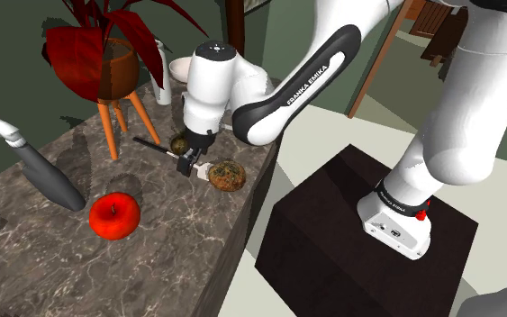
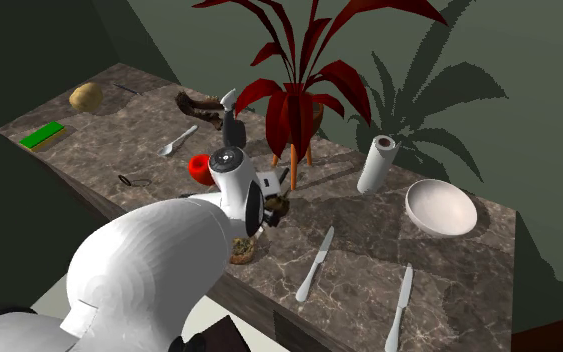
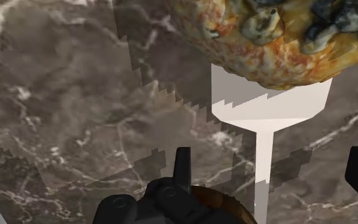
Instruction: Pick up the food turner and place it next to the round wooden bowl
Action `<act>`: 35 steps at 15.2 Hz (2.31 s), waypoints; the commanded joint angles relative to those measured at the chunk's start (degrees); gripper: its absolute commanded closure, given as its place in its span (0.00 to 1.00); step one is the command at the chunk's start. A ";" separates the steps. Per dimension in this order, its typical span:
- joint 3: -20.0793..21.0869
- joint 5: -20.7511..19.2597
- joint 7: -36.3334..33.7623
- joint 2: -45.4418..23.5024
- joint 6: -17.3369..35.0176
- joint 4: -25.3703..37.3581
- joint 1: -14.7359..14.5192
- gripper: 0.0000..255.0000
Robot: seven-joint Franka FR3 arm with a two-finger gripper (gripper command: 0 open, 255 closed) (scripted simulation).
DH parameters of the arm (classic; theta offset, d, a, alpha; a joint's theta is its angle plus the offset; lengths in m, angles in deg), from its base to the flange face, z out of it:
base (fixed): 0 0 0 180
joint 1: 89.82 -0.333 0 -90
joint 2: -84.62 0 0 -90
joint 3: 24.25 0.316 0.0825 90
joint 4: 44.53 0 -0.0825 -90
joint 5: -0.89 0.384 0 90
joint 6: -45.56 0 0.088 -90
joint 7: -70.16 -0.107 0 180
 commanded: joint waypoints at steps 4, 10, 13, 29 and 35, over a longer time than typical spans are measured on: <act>-0.45 -0.71 -0.32 -0.90 0.80 0.22 -0.16 0.00; -0.45 -0.71 -0.33 -0.90 0.80 0.23 -0.16 1.00; -0.34 -0.52 -0.17 -0.57 0.86 -0.13 -0.01 1.00; 3.13 7.16 5.68 6.16 -6.49 1.53 2.45 1.00; 4.03 10.46 8.18 9.26 -10.45 2.95 3.13 1.00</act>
